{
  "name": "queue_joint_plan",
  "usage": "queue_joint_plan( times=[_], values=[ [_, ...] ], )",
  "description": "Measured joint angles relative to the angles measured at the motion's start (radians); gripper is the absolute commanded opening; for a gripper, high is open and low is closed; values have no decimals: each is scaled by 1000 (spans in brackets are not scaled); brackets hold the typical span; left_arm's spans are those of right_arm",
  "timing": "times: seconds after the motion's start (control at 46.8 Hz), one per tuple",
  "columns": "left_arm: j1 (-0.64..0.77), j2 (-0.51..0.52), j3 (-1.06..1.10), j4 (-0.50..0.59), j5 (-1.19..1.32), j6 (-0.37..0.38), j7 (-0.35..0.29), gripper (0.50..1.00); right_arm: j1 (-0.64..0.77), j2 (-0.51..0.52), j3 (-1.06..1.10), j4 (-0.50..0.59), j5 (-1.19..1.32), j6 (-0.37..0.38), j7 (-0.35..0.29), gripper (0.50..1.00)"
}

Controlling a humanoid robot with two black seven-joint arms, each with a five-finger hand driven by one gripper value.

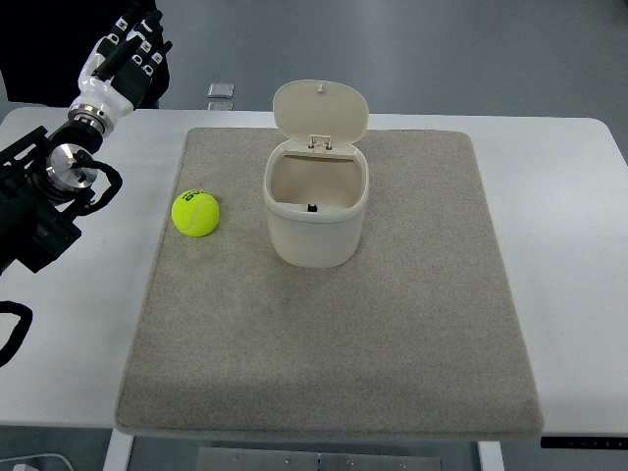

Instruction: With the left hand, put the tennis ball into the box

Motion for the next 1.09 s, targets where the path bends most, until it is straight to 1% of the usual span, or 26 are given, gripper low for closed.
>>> queue_joint_plan(
  times=[0.342, 0.684, 0.812, 0.94, 1.09],
  values=[
    [0, 0, 1, 0, 0, 1, 0, 992, 0, 0, 0, 0, 0, 0, 0, 938],
    [-4, 2, 15, -11, 5, -19, 0, 992, 0, 0, 0, 0, 0, 0, 0, 938],
    [-20, 8, 42, -10, 9, 5, 12, 990, 0, 0, 0, 0, 0, 0, 0, 940],
    [-63, 11, 114, -19, 10, 62, 19, 990, 0, 0, 0, 0, 0, 0, 0, 938],
    [-129, 65, 195, -36, 9, 78, 24, 990, 0, 0, 0, 0, 0, 0, 0, 938]
  ],
)
